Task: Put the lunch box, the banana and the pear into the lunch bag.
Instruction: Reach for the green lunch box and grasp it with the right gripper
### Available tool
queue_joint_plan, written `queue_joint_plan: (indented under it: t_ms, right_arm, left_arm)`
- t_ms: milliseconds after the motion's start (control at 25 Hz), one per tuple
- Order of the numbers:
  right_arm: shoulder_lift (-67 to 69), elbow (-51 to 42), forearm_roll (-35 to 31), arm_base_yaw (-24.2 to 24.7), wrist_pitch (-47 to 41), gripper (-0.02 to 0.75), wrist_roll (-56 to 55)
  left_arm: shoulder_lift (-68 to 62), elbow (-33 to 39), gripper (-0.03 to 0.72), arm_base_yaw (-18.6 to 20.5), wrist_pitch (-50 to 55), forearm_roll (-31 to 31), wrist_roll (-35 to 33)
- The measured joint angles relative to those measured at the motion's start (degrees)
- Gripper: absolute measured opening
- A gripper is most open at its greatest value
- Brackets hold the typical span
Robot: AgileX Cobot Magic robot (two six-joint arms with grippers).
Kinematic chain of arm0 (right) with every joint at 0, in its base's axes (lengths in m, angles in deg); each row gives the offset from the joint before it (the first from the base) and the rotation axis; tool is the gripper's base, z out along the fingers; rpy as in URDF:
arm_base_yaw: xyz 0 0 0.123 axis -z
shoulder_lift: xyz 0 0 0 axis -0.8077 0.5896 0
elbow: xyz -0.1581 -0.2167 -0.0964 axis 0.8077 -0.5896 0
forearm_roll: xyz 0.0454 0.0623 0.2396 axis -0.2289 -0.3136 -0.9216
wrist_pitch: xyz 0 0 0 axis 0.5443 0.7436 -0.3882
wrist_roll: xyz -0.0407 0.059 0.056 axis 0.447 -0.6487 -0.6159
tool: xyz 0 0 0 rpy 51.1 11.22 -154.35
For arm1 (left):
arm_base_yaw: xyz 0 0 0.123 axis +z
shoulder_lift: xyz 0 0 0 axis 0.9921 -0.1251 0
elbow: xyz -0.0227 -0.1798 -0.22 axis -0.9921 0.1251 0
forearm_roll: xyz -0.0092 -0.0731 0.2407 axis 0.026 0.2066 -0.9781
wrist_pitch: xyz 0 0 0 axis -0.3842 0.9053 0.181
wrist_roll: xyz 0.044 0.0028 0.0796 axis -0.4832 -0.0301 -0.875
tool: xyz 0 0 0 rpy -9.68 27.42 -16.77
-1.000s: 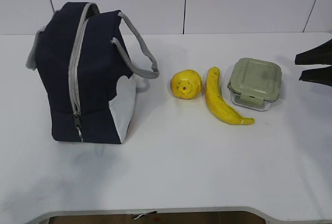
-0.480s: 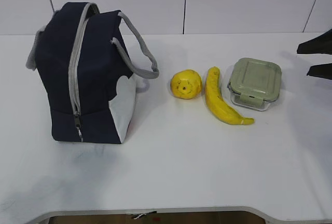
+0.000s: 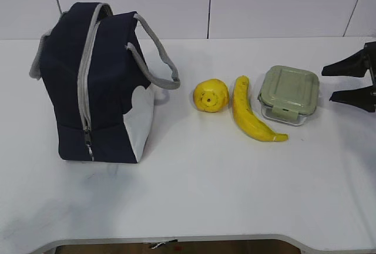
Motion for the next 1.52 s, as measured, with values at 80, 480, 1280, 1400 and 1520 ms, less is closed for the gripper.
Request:
queue_joint_plan:
  t_ms: [80,480,1280,1400,1520]
  right_arm:
    - [1.5,0.7,-0.1,0.0,-0.2,0.586,0.0]
    - [5.5,2.6,-1.3,-2.8,-0.1,0.586,0.2]
    - [6.8,2.7,-3.9,-4.4,3.9,0.586,1.5]
    - [6.8,2.7,-3.9,-4.9,3.9,0.586,1.5]
    - [6.8,2.7,-3.9,-5.6,4.6,0.586,1.5]
  left_arm:
    - [0.0,0.0,0.237,0.0,0.0,0.0,0.0]
    - [0.0,0.0,0.237,0.0,0.0,0.0,0.0]
    - [0.0,0.0,0.237,0.0,0.0,0.0,0.1]
    - [0.0,0.0,0.237,0.0,0.0,0.0,0.1]
    - [0.0,0.0,0.237,0.0,0.0,0.0,0.1]
